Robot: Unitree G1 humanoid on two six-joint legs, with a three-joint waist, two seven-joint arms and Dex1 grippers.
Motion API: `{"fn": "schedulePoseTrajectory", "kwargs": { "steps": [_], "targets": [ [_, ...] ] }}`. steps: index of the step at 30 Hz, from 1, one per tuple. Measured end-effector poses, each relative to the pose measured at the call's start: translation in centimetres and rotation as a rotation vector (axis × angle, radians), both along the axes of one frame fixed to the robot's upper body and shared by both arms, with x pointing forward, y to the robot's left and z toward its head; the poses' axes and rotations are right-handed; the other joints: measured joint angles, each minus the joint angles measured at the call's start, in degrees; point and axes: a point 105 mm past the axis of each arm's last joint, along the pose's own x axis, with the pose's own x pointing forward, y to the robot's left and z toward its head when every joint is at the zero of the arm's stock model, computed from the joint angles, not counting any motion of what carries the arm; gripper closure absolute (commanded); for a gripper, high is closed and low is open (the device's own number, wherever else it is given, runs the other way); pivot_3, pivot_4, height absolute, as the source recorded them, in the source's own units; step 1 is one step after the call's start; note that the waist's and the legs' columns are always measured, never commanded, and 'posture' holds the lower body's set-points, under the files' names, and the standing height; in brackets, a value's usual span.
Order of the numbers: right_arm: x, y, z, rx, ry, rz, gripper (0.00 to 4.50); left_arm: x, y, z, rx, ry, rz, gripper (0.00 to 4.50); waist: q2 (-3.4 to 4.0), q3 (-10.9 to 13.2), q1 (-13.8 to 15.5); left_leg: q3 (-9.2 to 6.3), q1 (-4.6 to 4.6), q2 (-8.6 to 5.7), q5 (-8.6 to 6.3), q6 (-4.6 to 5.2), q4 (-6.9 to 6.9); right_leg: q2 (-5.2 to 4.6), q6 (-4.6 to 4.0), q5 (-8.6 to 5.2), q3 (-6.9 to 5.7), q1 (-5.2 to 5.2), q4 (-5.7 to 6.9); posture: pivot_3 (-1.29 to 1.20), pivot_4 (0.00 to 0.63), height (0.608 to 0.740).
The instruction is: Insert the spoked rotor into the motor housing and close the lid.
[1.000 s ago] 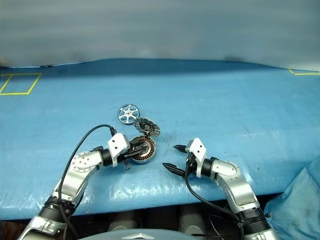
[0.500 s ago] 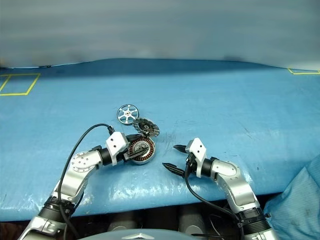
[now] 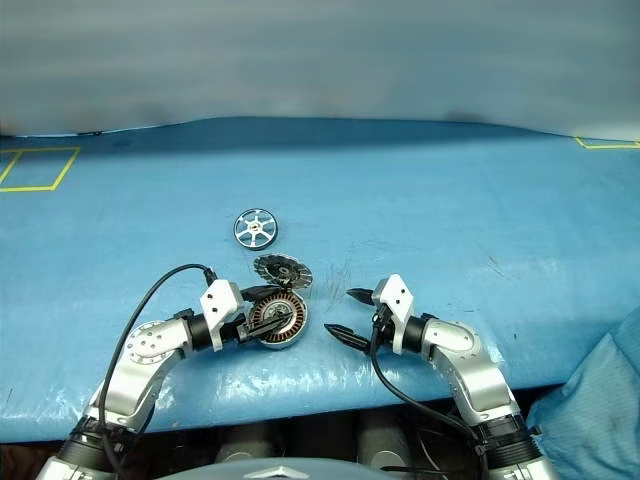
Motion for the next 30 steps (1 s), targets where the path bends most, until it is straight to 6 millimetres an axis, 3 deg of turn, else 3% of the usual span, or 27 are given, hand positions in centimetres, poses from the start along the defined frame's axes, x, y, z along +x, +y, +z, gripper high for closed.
{"fn": "schedulePoseTrajectory", "kwargs": {
  "steps": [13, 21, 25, 30],
  "targets": [
    [0.1, 0.0, 0.2, 0.003, -0.009, -0.008, 0.0, -0.2, 0.0, 1.2, -0.135, 0.018, 0.019, 1.59, 0.0, 0.0, 0.0, 0.01, -0.01, 0.0, 0.0, 0.0, 0.0, 0.0, 0.0, 0.0, 0.01, 0.0, 0.0, 0.0, 0.15, 0.74],
    [-0.2, 0.8, 2.0, 0.03, -0.055, 0.026, 0.0, -2.0, 2.7, 1.5, -0.129, 0.061, 0.051, 1.59, -0.01, 0.0, -0.1, 0.02, -0.02, 0.02, 0.0, 0.0, 0.0, -0.01, 0.0, -0.01, 0.03, -0.04, -0.01, 0.0, 0.15, 0.74],
    [-0.7, 2.3, 3.8, 0.047, -0.092, 0.095, 0.9, -4.0, 3.5, 1.3, -0.079, 0.106, 0.025, 1.54, -0.01, 0.0, 0.0, 0.02, -0.01, 0.04, 0.0, -0.01, -0.04, 0.0, -0.04, -0.03, 0.01, -0.08, 0.0, 0.0, 0.15, 0.74],
    [-1.4, 4.0, 3.4, -0.014, -0.066, 0.185, 2.57, -5.3, 4.0, 0.0, -0.042, 0.157, 0.036, 1.54, -0.02, 0.0, 0.1, 0.05, -0.02, 0.03, 0.0, -0.01, 0.0, -0.04, -0.04, -0.03, 0.01, -0.08, -0.01, 0.0, 0.15, 0.74]
  ]
}}
